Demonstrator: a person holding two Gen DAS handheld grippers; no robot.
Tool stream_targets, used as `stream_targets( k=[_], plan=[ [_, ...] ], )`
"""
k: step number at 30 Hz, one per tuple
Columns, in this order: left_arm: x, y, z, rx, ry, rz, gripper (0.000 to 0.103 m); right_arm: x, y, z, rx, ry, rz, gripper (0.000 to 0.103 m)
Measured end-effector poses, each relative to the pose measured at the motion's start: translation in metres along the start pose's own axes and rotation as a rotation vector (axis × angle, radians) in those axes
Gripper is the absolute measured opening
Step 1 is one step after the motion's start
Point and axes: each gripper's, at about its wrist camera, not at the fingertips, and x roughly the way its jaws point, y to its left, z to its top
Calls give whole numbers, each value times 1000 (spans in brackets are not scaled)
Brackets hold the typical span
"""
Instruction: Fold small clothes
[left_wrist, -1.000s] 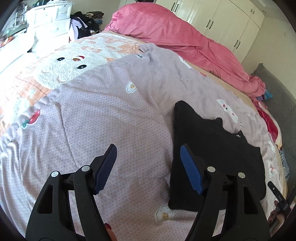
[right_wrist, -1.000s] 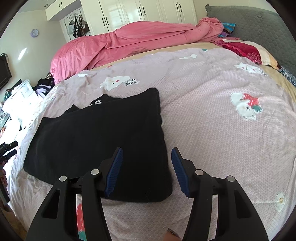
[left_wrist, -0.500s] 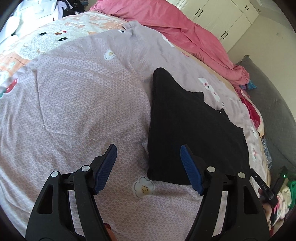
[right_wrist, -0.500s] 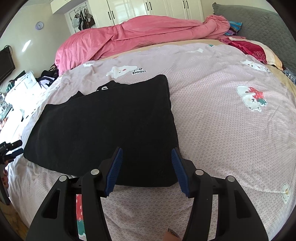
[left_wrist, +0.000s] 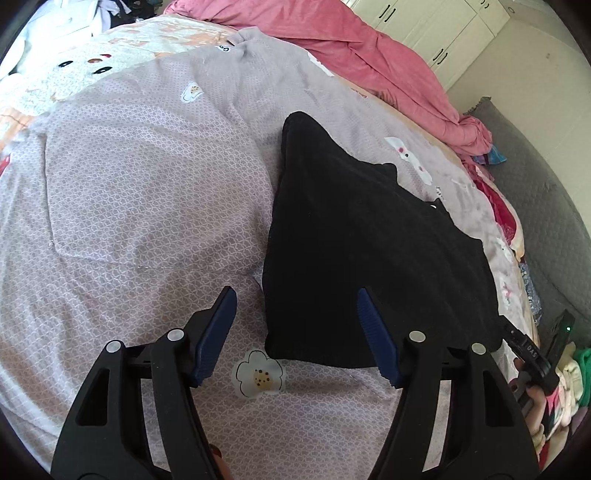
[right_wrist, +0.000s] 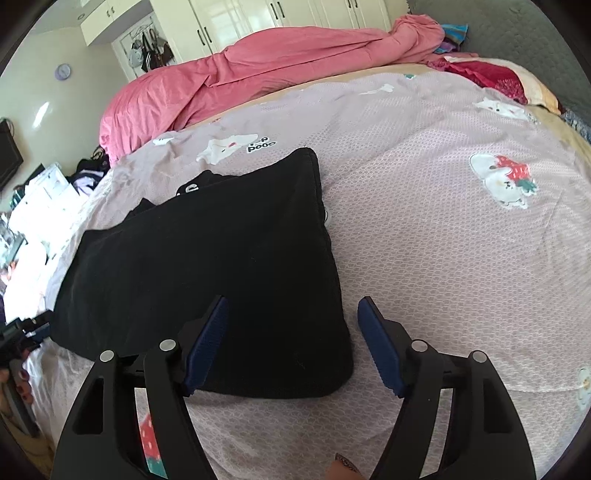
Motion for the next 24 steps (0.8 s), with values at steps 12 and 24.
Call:
stream_targets(
  k=[12,24],
  plan=[
    [-3,-12,-1,30,-24,-10,9,-7,-1,5,-23,-22,29,10],
    [-4,11,-6,-46,56,-10,13,1,-14,-7,17,1,-31,15]
  ],
)
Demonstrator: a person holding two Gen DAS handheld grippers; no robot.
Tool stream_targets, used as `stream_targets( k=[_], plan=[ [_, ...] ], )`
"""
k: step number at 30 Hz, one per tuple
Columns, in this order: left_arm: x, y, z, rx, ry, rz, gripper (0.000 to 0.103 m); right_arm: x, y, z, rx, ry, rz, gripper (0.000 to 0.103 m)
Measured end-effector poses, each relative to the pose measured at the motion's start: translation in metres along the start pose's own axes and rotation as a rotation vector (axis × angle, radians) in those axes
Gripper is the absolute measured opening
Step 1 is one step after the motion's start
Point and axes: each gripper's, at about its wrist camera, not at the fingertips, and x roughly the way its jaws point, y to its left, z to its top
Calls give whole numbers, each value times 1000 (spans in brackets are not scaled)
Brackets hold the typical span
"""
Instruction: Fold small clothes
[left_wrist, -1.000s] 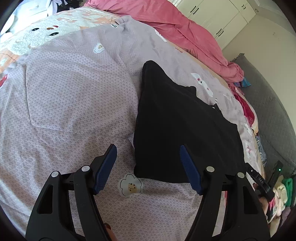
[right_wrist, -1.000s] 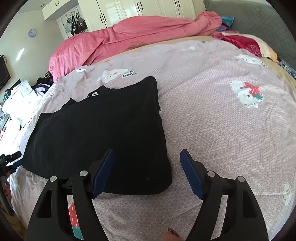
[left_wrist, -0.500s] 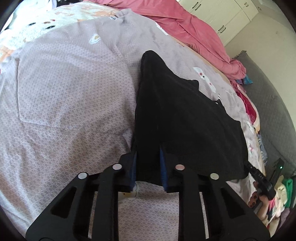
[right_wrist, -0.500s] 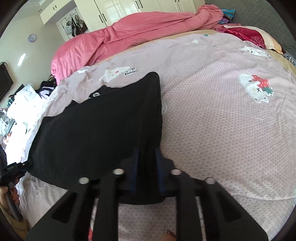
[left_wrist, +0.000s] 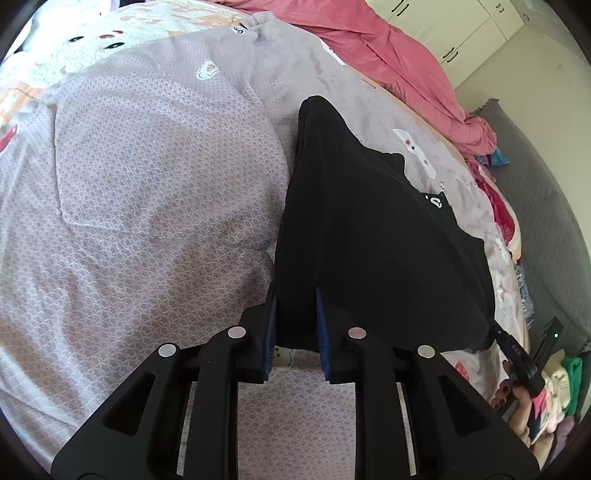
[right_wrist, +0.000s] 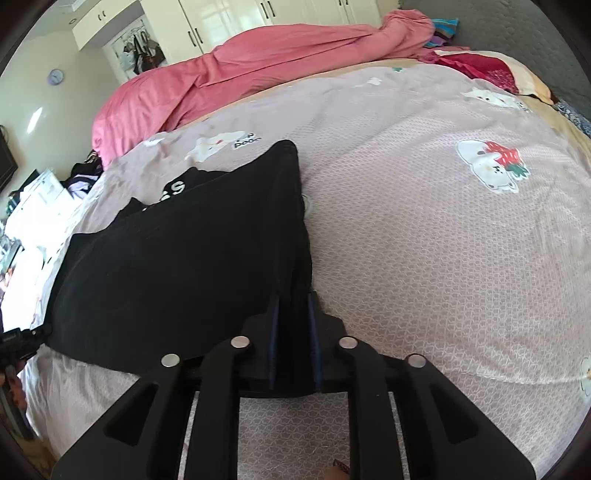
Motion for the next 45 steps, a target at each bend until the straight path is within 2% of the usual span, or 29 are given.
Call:
stream_targets(
  k=[2,4,11,19,21,23,27,29,31,34,41,45],
  plan=[
    [-1,-1,-1,10,-1,17,16,0,2,-1,-7,-4,-30,22],
    [-2,-2,-2,22,-7,31,19,0,2,-2,-10,-5,-42,23],
    [-5,-12,-6,87,-30,96,23,-8,1,-7,-17,-14,-93,39],
    [-18,-27,-14,169,-99,165,25,-19,4,-10,-21,-26,-98,51],
    [-23,-30,-15,184,-121,176,29,-23,7,-11,-31,-34,-99,54],
    [-29,-33,-15,196,-145,182,42,-27,9,-12,-38,-42,-95,57],
    [-36,-38,-15,218,-172,176,46,-37,11,-13,-27,-64,-84,68],
    [-38,-39,-15,223,-187,182,58,-42,12,-13,-21,-74,-74,74],
    [-42,-39,-16,225,-198,184,60,-47,14,-14,-22,-84,-68,80],
    [-46,-38,-14,217,-208,183,75,-54,21,-14,-37,-104,-64,90],
    [-56,-33,-9,198,-247,188,89,-66,52,-10,-100,-138,-32,95],
    [-60,-30,-7,183,-261,197,92,-69,77,-9,-155,-150,-5,96]
  ],
)
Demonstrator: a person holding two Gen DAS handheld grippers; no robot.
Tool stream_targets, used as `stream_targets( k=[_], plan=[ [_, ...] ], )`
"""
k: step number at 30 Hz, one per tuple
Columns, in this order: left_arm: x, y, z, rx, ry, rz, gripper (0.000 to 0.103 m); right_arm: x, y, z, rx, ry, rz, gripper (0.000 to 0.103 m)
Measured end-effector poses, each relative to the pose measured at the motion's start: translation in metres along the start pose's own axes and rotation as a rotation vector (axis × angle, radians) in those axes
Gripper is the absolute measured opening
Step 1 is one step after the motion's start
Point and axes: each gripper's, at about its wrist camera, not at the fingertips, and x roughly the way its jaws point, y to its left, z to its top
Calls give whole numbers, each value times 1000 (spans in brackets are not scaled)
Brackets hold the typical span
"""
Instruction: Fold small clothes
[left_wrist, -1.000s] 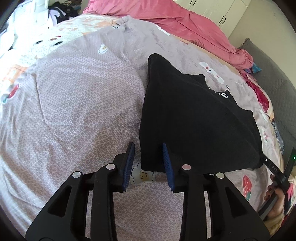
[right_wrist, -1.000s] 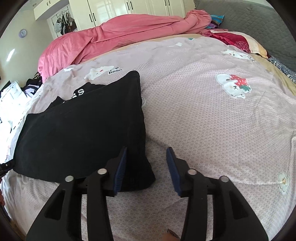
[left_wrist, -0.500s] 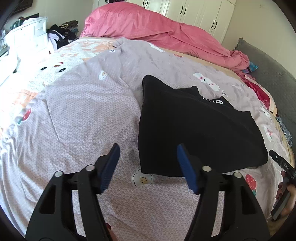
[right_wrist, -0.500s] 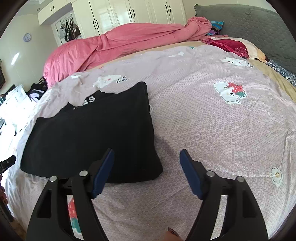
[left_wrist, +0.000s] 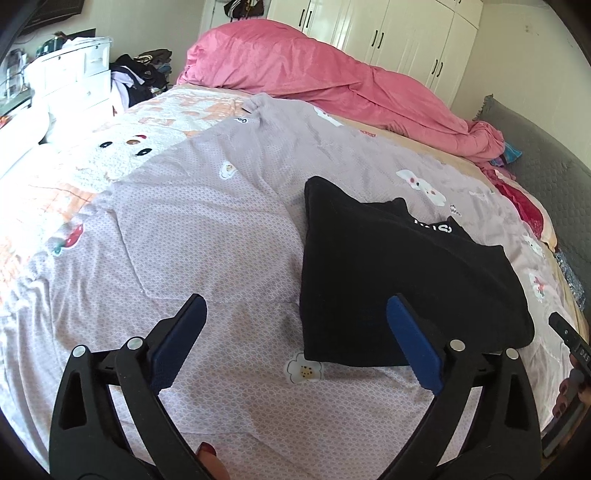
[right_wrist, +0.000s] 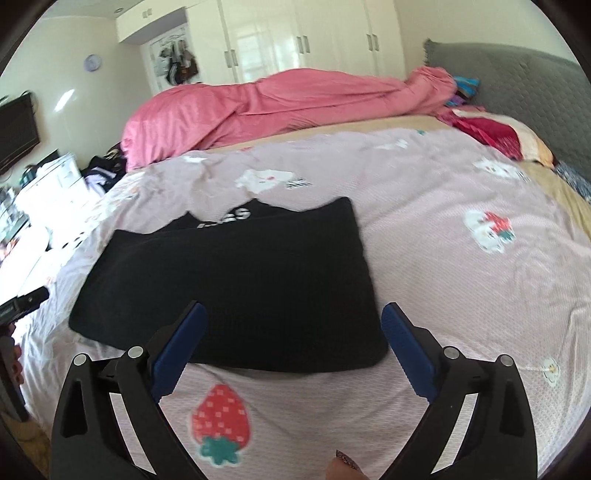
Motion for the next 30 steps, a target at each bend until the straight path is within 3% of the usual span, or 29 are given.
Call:
stream_targets(
  k=[16,30],
  plan=[
    [-6,22,7,-68,-16,34,94,13,102,-2,-192,4,146,96],
    [-3,40,14,-106,-9,58,94,29,167,-16,-328,36,222,96]
  ],
)
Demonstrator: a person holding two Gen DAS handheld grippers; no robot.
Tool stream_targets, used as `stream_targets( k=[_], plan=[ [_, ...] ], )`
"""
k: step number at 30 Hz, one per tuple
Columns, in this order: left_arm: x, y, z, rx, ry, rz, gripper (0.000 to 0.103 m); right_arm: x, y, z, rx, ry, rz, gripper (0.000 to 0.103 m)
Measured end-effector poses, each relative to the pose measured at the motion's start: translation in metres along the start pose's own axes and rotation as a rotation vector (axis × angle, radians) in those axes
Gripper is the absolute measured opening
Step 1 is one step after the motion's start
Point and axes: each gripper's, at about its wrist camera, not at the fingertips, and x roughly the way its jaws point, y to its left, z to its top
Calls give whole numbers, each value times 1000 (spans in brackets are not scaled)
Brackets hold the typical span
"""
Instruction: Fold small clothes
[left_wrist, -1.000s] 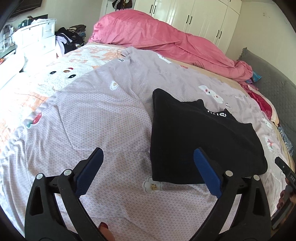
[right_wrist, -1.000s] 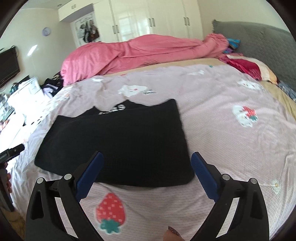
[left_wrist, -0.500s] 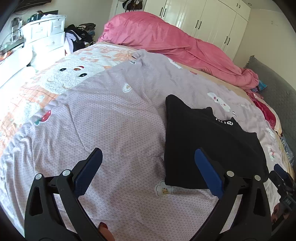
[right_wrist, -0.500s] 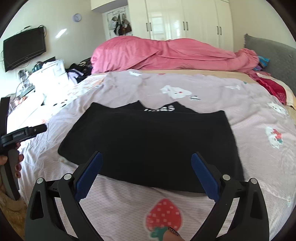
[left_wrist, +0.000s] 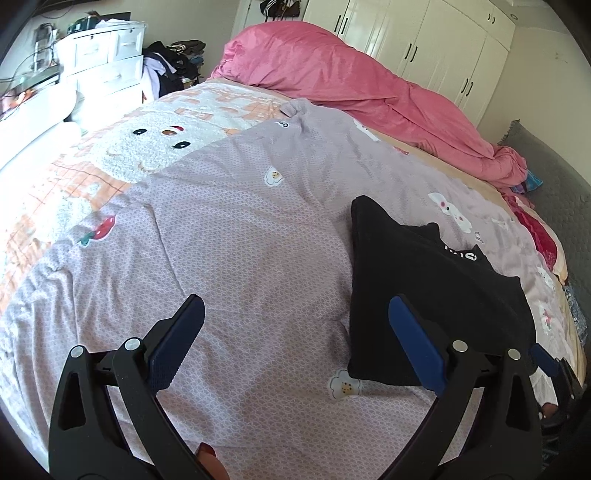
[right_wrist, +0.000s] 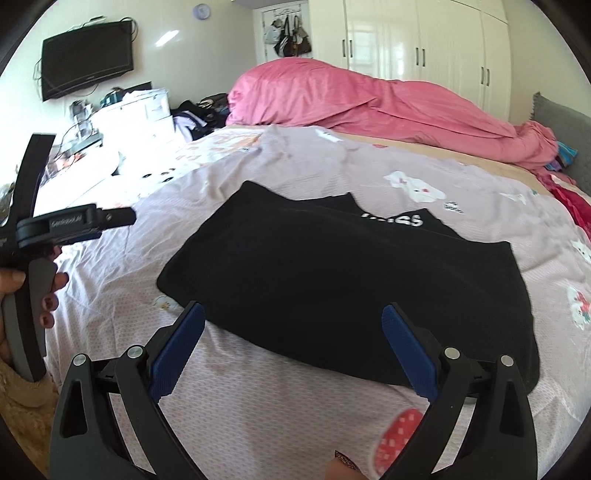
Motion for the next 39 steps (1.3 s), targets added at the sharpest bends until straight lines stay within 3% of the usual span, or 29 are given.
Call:
stream_targets(
  k=[22,27,39],
  plan=[
    [40,-5,20,32,47,113,94,76,59,-12,-189,131,-10,96],
    [57,-7,31,-3,61,139,94,86,66,-10,-208,143,-25,96],
    [92,-28,66,-71,41,91,94,106,82,-5,-282,152,-102,96]
  ],
)
